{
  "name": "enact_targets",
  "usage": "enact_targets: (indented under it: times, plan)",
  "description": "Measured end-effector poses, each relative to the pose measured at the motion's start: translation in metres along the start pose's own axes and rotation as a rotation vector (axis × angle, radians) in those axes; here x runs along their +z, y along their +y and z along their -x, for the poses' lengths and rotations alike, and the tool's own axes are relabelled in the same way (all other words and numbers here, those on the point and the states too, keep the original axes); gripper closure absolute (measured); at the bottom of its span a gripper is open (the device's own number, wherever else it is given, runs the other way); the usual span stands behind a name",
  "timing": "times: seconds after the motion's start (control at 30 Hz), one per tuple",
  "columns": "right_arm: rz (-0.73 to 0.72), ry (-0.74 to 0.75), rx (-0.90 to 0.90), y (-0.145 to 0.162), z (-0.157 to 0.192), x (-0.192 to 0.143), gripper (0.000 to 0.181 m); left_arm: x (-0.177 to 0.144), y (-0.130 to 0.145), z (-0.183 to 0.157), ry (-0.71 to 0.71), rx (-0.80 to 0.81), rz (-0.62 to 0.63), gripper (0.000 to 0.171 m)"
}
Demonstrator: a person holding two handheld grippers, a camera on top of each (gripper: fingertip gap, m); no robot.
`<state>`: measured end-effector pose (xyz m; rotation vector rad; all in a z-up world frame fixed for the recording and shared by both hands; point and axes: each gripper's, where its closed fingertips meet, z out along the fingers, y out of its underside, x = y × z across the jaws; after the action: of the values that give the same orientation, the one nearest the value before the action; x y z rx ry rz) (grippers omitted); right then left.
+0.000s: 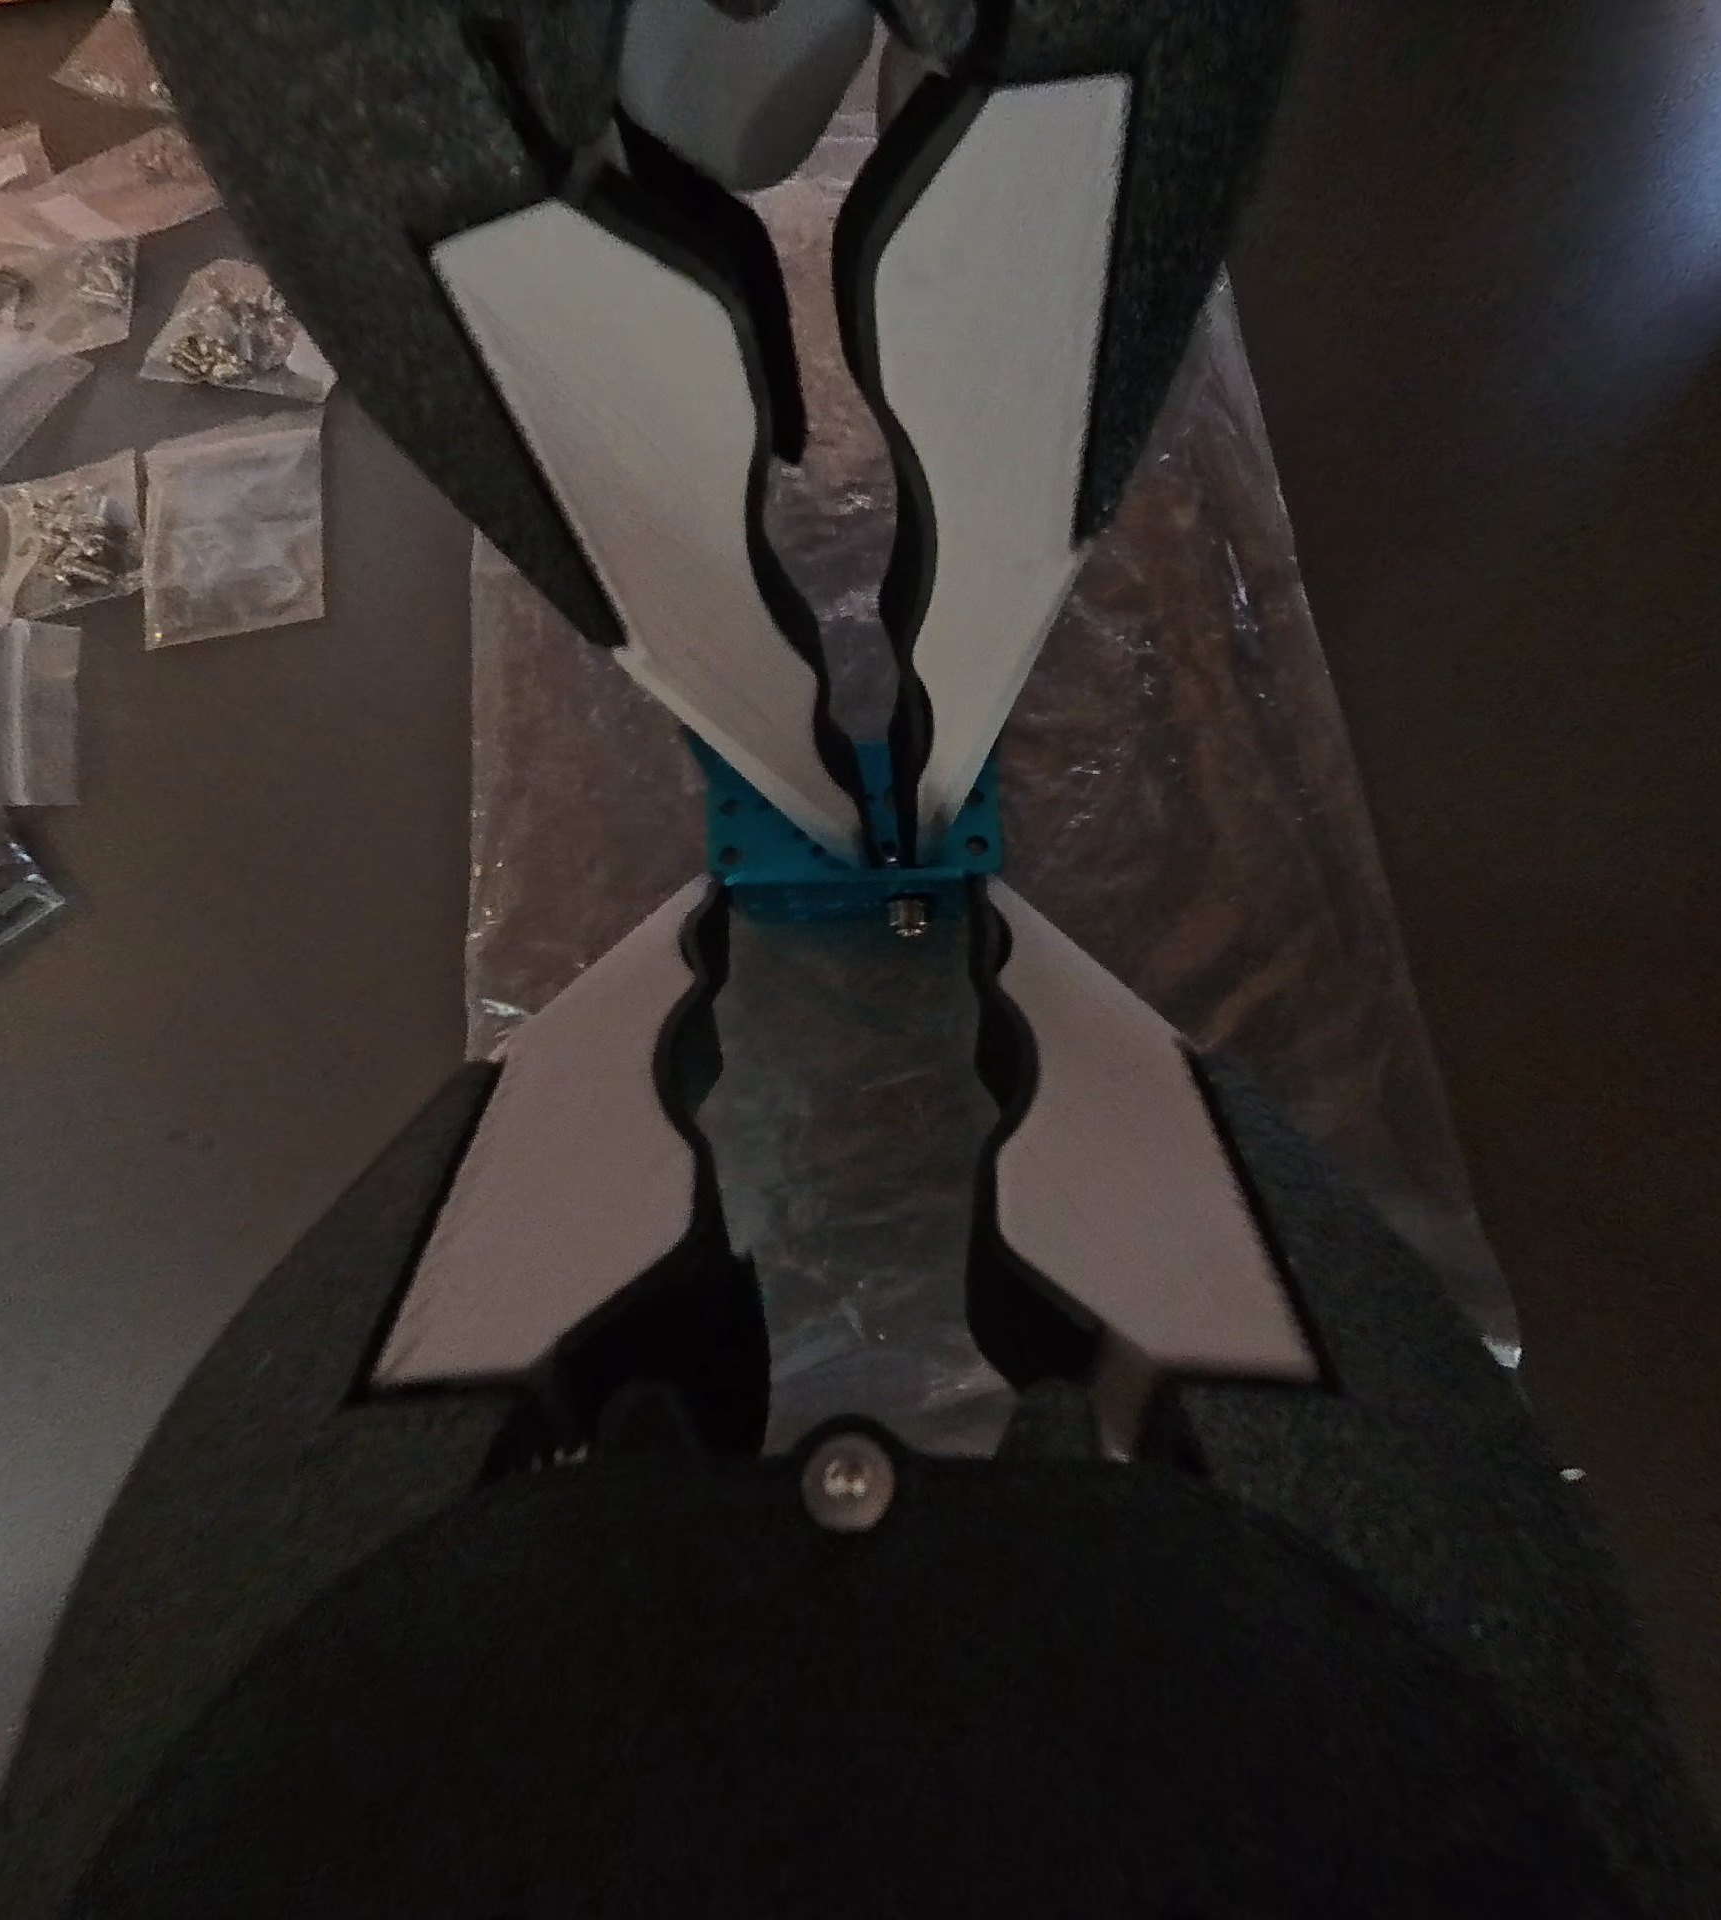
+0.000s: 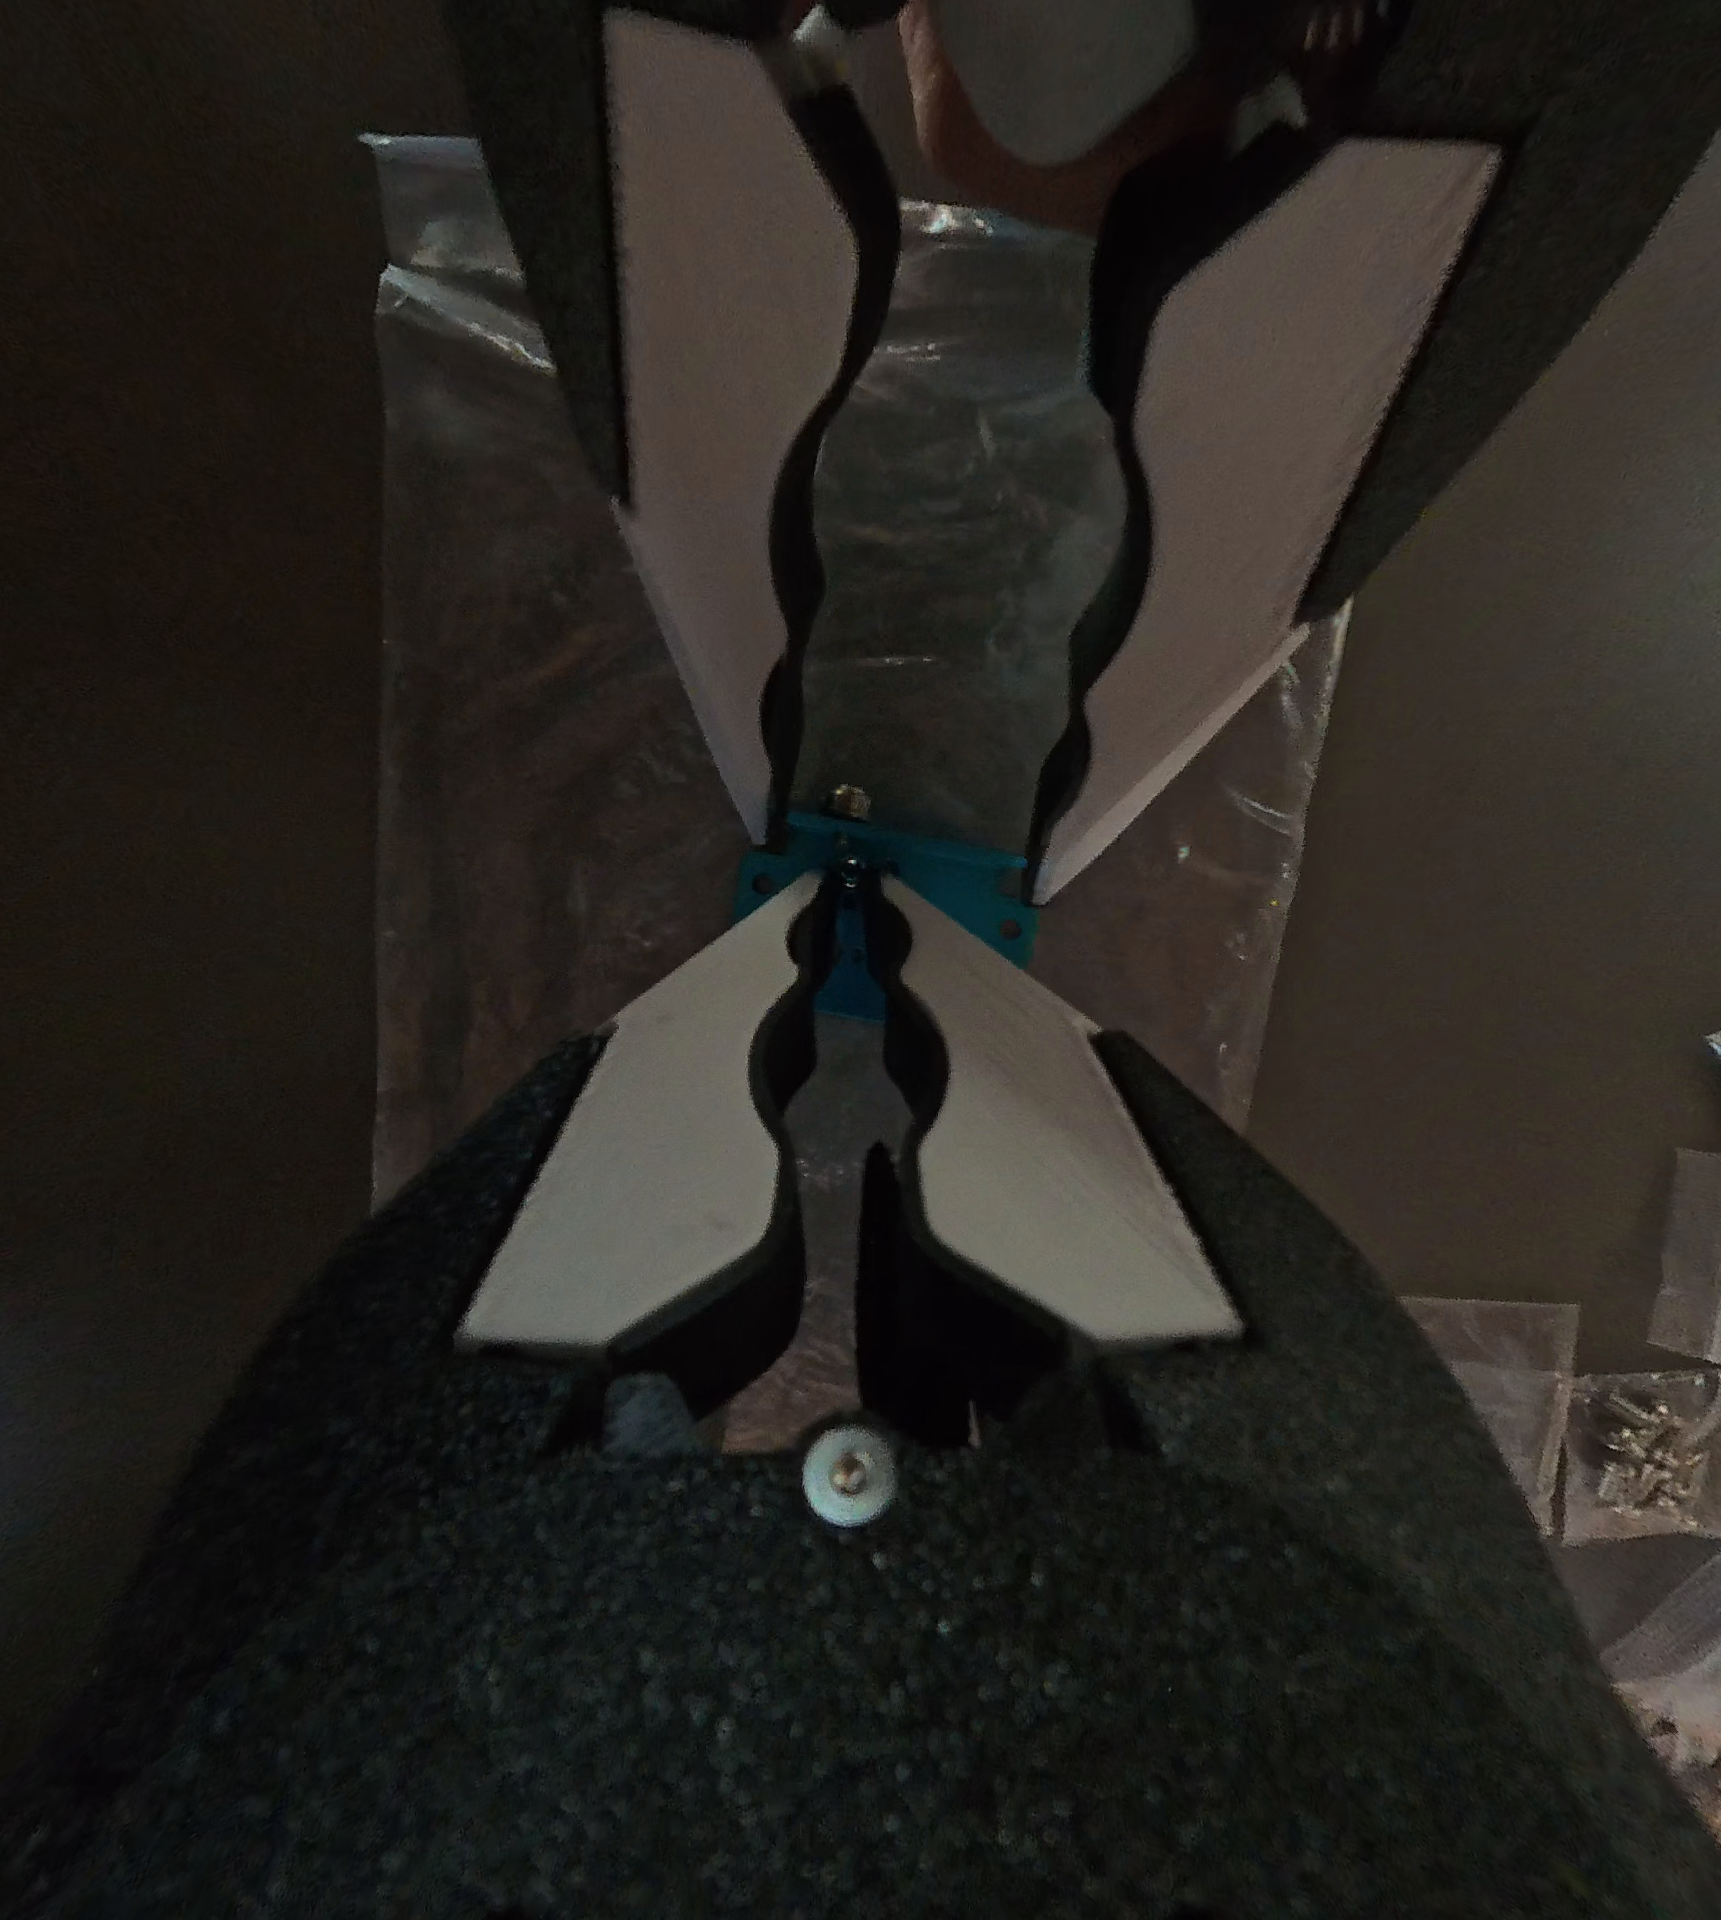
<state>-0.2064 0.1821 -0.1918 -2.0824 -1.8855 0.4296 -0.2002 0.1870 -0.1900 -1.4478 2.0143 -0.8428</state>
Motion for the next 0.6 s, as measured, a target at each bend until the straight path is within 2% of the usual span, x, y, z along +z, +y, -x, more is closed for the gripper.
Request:
enact_targets:
  times: [0.17, 0.27, 0.47, 0.6]
  plan:
    - [-0.004, 0.012, -0.008, 0.007, 0.000, -0.008, 0.181, 0.000, 0.000, 0.001, -0.016, 0.009, -0.003, 0.125]
    - [-0.043, 0.015, -0.012, 0.000, 0.003, -0.011, 0.180, -0.001, 0.000, 0.000, -0.020, 0.019, -0.005, 0.125]
    - [0.018, 0.031, -0.036, 0.001, 0.000, 0.000, 0.177, -0.001, -0.001, 0.000, -0.033, 0.031, -0.006, 0.125]
    - [-0.002, 0.013, -0.006, 0.000, 0.001, 0.001, 0.179, -0.001, -0.001, 0.000, -0.039, 0.034, -0.007, 0.125]
